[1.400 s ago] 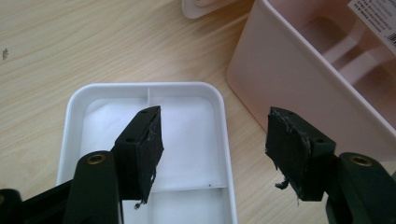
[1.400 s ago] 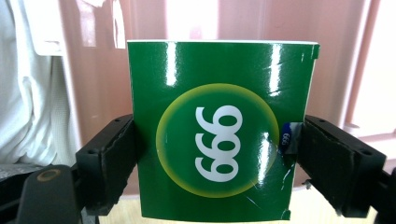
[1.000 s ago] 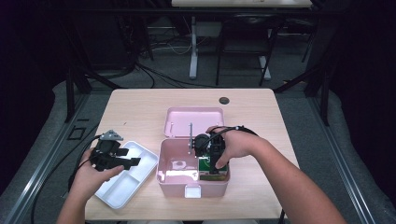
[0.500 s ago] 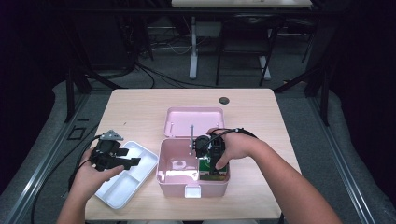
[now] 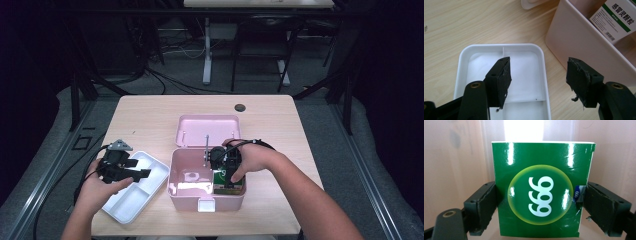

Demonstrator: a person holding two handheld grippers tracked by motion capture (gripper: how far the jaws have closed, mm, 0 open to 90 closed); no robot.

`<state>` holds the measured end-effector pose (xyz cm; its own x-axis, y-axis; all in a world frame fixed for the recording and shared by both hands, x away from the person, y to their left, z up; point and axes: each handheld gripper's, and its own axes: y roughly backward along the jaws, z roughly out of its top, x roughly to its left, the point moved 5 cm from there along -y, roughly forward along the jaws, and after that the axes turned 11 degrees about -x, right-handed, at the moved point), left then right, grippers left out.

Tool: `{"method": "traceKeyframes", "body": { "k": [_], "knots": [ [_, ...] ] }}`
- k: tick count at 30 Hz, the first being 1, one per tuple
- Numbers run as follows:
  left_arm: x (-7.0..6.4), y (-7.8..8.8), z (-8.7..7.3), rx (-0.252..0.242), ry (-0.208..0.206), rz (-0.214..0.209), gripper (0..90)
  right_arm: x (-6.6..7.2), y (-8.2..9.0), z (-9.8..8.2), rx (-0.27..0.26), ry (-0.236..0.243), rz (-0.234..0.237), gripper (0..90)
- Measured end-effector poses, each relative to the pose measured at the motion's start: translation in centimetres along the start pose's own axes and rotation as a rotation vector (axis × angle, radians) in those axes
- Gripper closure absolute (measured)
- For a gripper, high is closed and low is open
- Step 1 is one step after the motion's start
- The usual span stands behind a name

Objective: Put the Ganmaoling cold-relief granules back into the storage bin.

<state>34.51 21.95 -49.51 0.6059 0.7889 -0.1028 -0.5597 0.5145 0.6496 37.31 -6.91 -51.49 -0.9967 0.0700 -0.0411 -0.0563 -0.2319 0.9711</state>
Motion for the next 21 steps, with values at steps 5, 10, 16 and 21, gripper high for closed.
{"method": "traceKeyframes", "body": {
  "k": [5,10,16,21],
  "knots": [
    [0.1,0.0,0.0,0.003,-0.001,0.001,36.8,0.0,-0.1,0.0,0.006,-0.001,0.003,15.0],
    [0.1,0.0,-0.1,0.003,0.001,0.003,36.8,-0.1,-0.3,0.0,0.016,-0.009,-0.005,14.6],
    [0.1,0.1,0.0,-0.003,0.003,0.004,36.8,-0.4,0.5,0.0,-0.017,-0.044,-0.017,14.1],
    [0.1,0.1,-0.1,0.002,0.001,0.002,36.8,-0.2,1.2,-0.2,-0.032,-0.049,-0.025,14.7]
  ]
}}
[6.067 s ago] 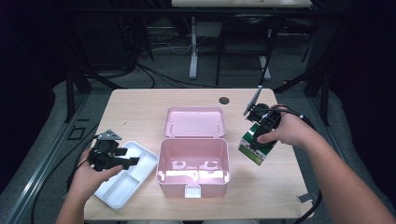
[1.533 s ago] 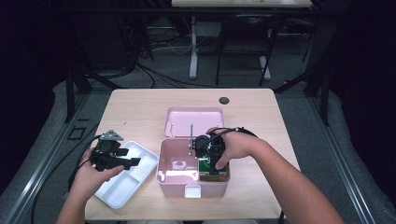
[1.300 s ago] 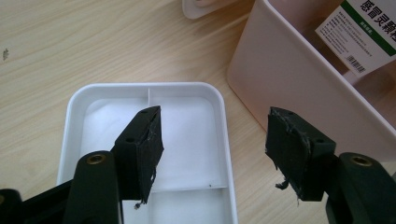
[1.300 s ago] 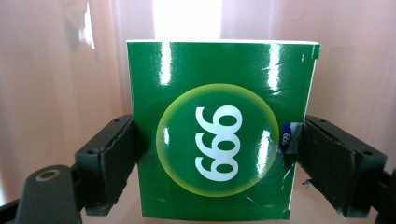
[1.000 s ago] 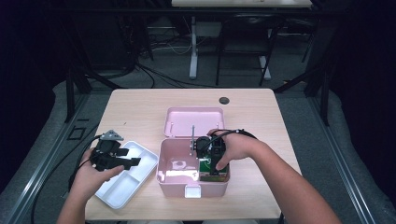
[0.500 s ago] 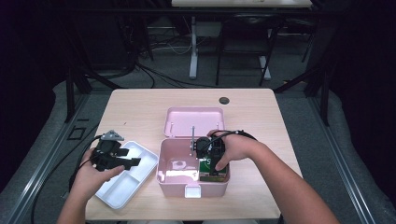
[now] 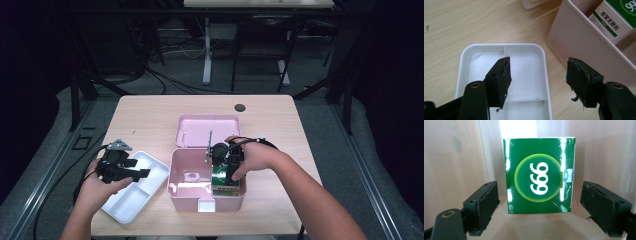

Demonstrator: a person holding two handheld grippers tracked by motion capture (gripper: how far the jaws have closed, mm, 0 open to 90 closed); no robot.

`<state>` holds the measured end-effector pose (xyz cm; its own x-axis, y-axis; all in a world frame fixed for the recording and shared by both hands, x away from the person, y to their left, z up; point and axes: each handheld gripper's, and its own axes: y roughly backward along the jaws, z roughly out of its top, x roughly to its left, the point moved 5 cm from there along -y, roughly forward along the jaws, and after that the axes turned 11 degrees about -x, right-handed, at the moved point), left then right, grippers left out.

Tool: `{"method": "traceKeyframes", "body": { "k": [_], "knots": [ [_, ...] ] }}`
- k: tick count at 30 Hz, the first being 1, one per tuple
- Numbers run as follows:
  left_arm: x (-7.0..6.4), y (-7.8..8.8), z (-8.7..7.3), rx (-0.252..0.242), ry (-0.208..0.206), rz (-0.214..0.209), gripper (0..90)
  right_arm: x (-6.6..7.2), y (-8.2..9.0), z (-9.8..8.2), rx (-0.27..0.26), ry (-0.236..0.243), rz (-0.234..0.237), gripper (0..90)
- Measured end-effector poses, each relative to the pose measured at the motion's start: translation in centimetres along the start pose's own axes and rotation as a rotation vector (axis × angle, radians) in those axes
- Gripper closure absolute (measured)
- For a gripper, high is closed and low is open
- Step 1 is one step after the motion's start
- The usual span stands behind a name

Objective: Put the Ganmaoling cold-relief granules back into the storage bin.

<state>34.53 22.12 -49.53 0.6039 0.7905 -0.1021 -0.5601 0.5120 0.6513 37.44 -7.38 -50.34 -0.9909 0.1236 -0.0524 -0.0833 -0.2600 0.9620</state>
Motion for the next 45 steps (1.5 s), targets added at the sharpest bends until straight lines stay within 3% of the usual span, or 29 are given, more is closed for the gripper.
{"method": "traceKeyframes", "body": {
  "k": [8,13,25,27,35,45],
  "knots": [
    [0.0,-0.1,0.0,0.002,0.002,-0.001,36.9,1.1,1.5,0.0,-0.019,-0.004,0.014,18.8],
    [0.1,-0.1,-0.1,0.002,0.003,0.000,37.0,0.9,2.5,-0.2,-0.031,-0.010,-0.009,21.2],
    [0.1,-0.2,-0.2,0.004,0.005,0.001,37.0,1.2,5.2,-1.9,-0.051,-0.036,-0.013,25.7],
    [0.2,-0.2,-0.2,0.002,0.008,0.004,37.0,1.0,5.7,-2.4,-0.047,-0.037,-0.039,25.9],
    [0.3,-0.1,-0.2,0.001,0.010,0.002,37.0,0.8,7.0,-4.1,-0.038,-0.074,-0.067,26.0],
    [0.5,-0.2,-0.4,0.007,0.017,0.007,37.0,0.7,7.0,-6.4,-0.063,-0.181,-0.140,26.4]
  ]
}}
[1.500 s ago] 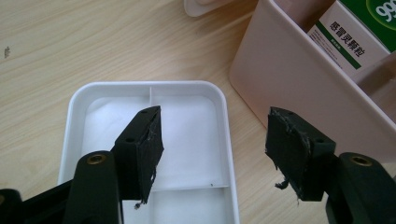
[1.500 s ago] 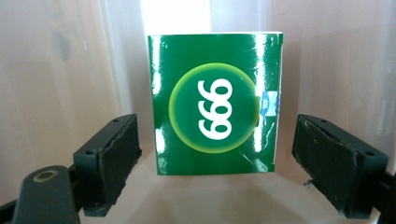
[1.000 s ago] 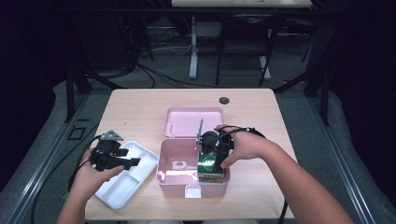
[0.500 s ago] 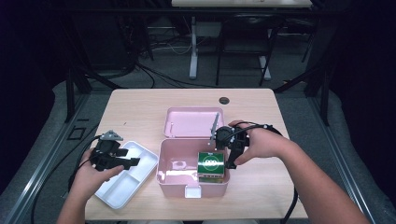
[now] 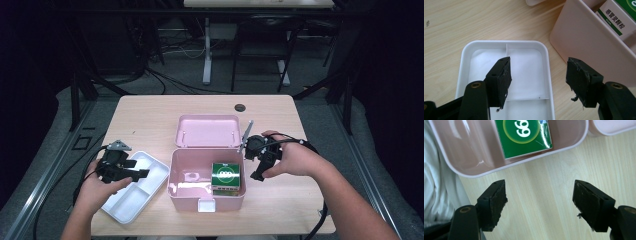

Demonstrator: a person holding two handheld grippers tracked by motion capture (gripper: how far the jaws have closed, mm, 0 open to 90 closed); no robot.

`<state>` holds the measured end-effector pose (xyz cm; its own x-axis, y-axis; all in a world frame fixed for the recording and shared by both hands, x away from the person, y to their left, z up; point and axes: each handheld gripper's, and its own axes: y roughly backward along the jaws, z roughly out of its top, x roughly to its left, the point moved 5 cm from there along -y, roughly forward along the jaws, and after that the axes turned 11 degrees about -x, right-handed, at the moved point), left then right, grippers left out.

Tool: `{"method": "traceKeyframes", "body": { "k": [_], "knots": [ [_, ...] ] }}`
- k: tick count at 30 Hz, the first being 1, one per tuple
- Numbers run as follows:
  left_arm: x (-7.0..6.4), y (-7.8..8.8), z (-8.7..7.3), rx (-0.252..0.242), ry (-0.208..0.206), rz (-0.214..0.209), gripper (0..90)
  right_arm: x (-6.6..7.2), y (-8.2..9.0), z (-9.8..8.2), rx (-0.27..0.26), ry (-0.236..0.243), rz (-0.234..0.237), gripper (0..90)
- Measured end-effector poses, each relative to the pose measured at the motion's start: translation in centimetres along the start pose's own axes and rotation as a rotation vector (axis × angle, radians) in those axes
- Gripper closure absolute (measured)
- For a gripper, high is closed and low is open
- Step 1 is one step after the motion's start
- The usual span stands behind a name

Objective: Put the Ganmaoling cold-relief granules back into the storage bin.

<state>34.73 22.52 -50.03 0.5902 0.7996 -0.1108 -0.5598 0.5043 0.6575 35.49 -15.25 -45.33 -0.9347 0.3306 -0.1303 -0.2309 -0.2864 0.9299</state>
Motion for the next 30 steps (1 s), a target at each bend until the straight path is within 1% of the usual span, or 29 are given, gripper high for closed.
{"method": "traceKeyframes", "body": {
  "k": [2,5,8,11,13,15,17,18,20,21,22,24,26,27,30],
  "knots": [
    [0.1,0.1,0.0,0.000,-0.001,0.000,37.0,-0.1,-0.1,-0.3,-0.027,-0.029,-0.019,26.4],
    [0.4,0.1,0.0,-0.001,0.008,0.005,37.0,-0.4,-0.3,-0.8,-0.085,-0.094,-0.040,27.0],
    [0.7,0.1,-0.1,0.001,0.011,0.009,37.8,-0.7,-0.7,-1.6,-0.112,-0.141,-0.059,27.4],
    [1.0,0.1,-0.3,0.002,0.023,0.015,38.4,-1.0,-0.9,-2.3,-0.136,-0.181,-0.092,28.4],
    [1.3,0.2,-0.4,0.003,0.032,0.021,38.5,-1.1,-1.0,-2.7,-0.186,-0.229,-0.108,28.9],
    [1.4,0.3,-0.5,0.005,0.043,0.027,38.4,-1.0,-1.2,-3.2,-0.203,-0.267,-0.104,29.1],
    [1.6,0.4,-0.5,0.005,0.047,0.030,38.3,-0.8,-1.1,-3.5,-0.243,-0.282,-0.104,29.8],
    [1.7,0.5,-0.5,0.008,0.047,0.030,38.3,-0.6,-0.9,-3.6,-0.271,-0.301,-0.102,30.1],
    [1.8,0.6,-0.5,0.004,0.045,0.039,38.3,-0.5,-0.6,-3.9,-0.300,-0.316,-0.143,30.1],
    [1.8,0.6,-0.4,-0.001,0.042,0.043,38.3,-0.3,-0.5,-4.1,-0.300,-0.323,-0.161,30.1],
    [1.8,0.6,-0.4,-0.004,0.030,0.051,38.4,-0.1,-0.3,-4.3,-0.316,-0.324,-0.178,30.1],
    [1.8,0.6,-0.4,0.000,0.020,0.057,38.6,0.4,-0.2,-4.4,-0.345,-0.328,-0.184,30.1],
    [1.8,0.5,-0.5,0.020,0.016,0.066,39.4,0.9,-0.2,-4.5,-0.341,-0.321,-0.197,30.1],
    [1.8,0.4,-0.6,0.035,0.006,0.075,39.4,1.1,-0.3,-4.5,-0.341,-0.320,-0.198,30.1],
    [1.9,0.4,-0.8,0.048,0.009,0.083,39.4,1.5,-0.9,-4.6,-0.351,-0.312,-0.191,30.1]
  ]
}}
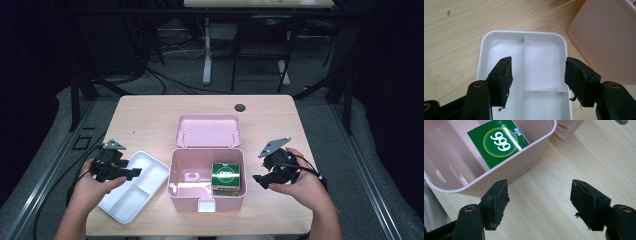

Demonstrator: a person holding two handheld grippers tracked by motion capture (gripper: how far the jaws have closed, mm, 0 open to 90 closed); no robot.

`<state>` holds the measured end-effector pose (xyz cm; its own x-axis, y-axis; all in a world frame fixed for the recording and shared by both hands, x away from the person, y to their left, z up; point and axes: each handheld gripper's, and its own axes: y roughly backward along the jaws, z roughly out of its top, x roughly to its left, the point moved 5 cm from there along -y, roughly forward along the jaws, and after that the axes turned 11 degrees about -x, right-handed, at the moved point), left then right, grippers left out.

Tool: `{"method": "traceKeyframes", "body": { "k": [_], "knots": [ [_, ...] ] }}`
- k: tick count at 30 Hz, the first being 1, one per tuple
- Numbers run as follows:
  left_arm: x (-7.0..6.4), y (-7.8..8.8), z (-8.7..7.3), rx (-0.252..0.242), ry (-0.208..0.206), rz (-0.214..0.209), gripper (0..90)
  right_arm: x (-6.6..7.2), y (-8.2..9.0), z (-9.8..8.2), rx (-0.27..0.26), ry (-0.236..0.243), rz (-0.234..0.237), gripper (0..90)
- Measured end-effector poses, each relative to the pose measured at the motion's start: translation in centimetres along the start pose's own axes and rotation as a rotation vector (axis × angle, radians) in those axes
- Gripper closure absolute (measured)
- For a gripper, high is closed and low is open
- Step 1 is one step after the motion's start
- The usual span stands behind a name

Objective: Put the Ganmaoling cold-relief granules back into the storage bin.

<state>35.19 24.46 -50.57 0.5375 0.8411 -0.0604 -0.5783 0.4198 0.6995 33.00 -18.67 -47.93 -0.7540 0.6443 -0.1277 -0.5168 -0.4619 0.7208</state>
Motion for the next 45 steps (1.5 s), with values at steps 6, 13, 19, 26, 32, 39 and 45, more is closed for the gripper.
{"method": "traceKeyframes", "body": {
  "k": [6,13,19,26,32,39,45],
  "knots": [
    [0.2,0.4,0.1,0.042,-0.024,0.015,39.4,-0.5,-0.2,-0.4,-0.007,-0.009,-0.022,30.1],
    [0.0,0.7,0.7,0.079,-0.048,0.008,37.6,-1.1,0.1,-0.8,-0.036,-0.036,-0.034,30.1],
    [0.5,1.0,1.0,0.109,-0.046,-0.003,41.7,-1.3,0.4,-0.7,-0.069,-0.050,-0.041,30.1],
    [1.0,0.3,0.3,0.210,-0.064,0.034,43.8,-1.2,0.4,-0.7,-0.078,-0.053,-0.035,30.1],
    [1.6,-0.6,-0.2,0.245,-0.060,0.028,49.1,-1.3,0.3,-0.7,-0.073,-0.053,-0.037,30.1],
    [2.0,-1.8,-1.1,0.309,-0.040,0.030,55.3,-1.4,0.3,-0.8,-0.072,-0.061,-0.035,30.1],
    [1.8,-2.6,-2.0,0.387,-0.053,0.030,61.2,-1.4,0.4,-0.7,-0.085,-0.063,-0.040,30.1]
  ]
}}
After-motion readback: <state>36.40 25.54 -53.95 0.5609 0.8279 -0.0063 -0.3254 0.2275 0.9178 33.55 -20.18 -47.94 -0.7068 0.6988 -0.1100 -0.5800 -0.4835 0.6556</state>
